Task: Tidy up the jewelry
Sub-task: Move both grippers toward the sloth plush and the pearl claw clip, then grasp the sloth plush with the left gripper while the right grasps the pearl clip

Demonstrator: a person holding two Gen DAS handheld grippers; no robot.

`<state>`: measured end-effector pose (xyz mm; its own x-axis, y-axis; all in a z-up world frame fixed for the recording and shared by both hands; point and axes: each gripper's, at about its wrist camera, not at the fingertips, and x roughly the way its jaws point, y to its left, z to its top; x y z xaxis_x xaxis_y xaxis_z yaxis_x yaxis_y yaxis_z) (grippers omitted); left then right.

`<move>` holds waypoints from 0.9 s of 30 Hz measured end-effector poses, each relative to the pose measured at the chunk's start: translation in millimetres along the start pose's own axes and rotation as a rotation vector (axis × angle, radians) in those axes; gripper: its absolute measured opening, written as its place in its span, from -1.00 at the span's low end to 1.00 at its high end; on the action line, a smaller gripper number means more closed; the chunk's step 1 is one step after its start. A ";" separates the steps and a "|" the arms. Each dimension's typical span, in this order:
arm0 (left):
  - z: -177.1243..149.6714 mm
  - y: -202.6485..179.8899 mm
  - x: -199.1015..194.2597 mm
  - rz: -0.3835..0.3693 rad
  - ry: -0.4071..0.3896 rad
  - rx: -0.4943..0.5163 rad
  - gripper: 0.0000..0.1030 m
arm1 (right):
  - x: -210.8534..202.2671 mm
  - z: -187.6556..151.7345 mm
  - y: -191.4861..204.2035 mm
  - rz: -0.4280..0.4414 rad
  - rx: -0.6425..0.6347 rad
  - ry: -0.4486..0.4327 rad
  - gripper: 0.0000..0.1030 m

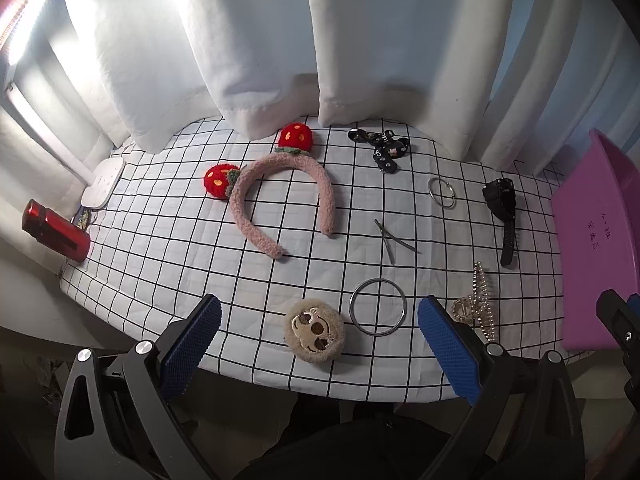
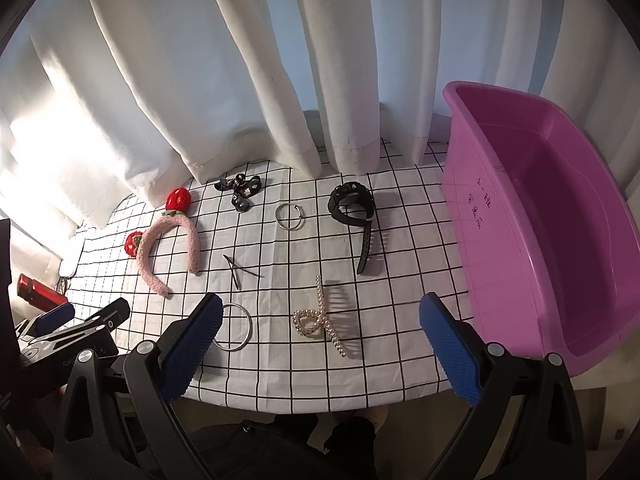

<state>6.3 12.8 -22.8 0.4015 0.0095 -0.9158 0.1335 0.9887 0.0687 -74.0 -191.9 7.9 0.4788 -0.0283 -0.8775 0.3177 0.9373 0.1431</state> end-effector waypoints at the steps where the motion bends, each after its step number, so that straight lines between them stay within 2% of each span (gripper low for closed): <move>1: -1.1 3.1 3.5 0.001 0.011 -0.008 0.88 | 3.6 -1.6 0.1 0.004 -0.003 0.007 0.83; 8: -16.6 29.2 27.9 0.026 0.020 -0.054 0.88 | 42.2 -18.6 -0.4 0.045 -0.044 0.082 0.83; 14: -40.7 46.5 74.6 -0.006 0.089 -0.079 0.88 | 84.9 -38.1 -4.1 0.072 -0.075 0.153 0.83; 19: -58.9 44.5 106.3 -0.026 0.133 -0.084 0.88 | 117.3 -48.5 -7.2 0.082 -0.120 0.184 0.83; 24: -68.3 36.7 125.4 -0.041 0.125 -0.074 0.88 | 149.3 -56.2 -11.4 0.087 -0.129 0.218 0.83; 27: -70.4 35.3 137.5 -0.047 0.122 -0.077 0.88 | 166.3 -58.6 -11.2 0.062 -0.152 0.226 0.83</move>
<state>2.5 59.5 -174.2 0.2827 -0.0233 -0.9589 0.0772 0.9970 -0.0015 -45.9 -186.8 -166.5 0.2936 0.0924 -0.9514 0.1588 0.9768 0.1439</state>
